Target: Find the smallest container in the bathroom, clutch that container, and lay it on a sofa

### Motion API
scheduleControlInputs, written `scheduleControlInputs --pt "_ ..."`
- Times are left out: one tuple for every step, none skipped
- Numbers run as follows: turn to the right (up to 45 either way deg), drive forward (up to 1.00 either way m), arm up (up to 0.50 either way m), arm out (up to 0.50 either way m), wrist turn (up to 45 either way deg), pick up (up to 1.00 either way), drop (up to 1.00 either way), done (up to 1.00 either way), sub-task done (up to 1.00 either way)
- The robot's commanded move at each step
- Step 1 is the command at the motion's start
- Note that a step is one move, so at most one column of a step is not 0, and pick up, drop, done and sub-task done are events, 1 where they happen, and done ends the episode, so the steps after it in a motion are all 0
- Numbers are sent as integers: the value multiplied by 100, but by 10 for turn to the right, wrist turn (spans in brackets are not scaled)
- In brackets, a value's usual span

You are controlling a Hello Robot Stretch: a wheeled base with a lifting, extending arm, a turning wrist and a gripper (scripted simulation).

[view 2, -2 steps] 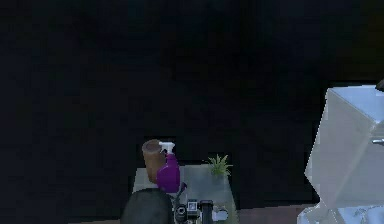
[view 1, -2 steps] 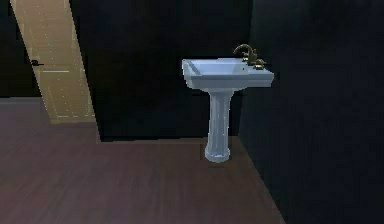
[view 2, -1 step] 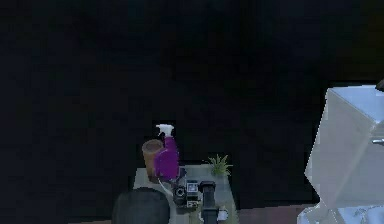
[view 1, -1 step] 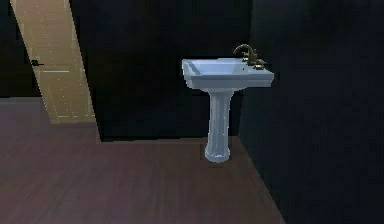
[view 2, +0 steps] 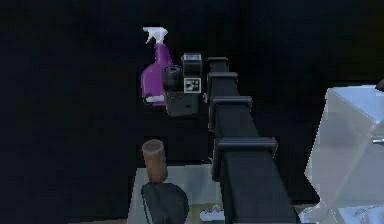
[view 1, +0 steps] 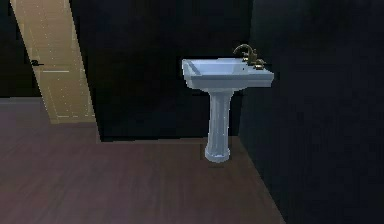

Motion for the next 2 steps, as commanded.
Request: scheduleControlInputs --pt "0 0 0 0 -450 0 0 0 0" --pt "0 0 0 0 -450 0 0 0 0"
